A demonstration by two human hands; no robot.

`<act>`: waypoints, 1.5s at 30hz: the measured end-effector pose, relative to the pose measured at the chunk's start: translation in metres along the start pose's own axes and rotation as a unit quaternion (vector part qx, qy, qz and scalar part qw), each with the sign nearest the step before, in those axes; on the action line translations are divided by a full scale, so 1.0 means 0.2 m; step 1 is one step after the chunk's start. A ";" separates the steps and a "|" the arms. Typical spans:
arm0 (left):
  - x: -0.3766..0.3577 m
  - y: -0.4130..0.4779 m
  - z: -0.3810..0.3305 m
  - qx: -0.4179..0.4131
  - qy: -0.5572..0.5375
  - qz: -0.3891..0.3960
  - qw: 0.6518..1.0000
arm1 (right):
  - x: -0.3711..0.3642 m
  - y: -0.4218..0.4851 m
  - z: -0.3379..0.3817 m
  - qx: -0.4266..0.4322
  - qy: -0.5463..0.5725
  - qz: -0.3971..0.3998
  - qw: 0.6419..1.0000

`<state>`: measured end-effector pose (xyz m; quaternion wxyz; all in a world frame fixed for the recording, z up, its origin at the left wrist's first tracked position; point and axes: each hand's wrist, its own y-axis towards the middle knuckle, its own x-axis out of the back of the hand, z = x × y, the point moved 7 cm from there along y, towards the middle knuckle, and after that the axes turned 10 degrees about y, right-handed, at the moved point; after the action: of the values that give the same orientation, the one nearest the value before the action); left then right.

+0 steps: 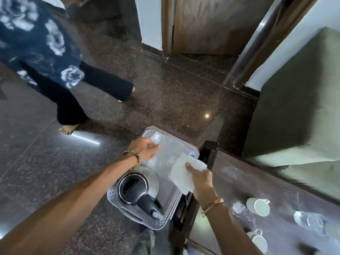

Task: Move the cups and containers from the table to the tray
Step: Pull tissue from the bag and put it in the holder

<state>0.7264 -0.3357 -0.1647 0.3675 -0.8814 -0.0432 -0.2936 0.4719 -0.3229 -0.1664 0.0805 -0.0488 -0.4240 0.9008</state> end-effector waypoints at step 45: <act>-0.84 -1.84 -1.41 -0.269 -0.273 0.196 0.903 | 1.55 -1.49 0.84 0.275 -0.063 0.109 0.953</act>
<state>0.3438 -0.2353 0.1304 0.1402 -0.9831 0.1124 0.0359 0.1725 -0.2061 0.1647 -0.0348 -0.0136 -0.1559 0.9871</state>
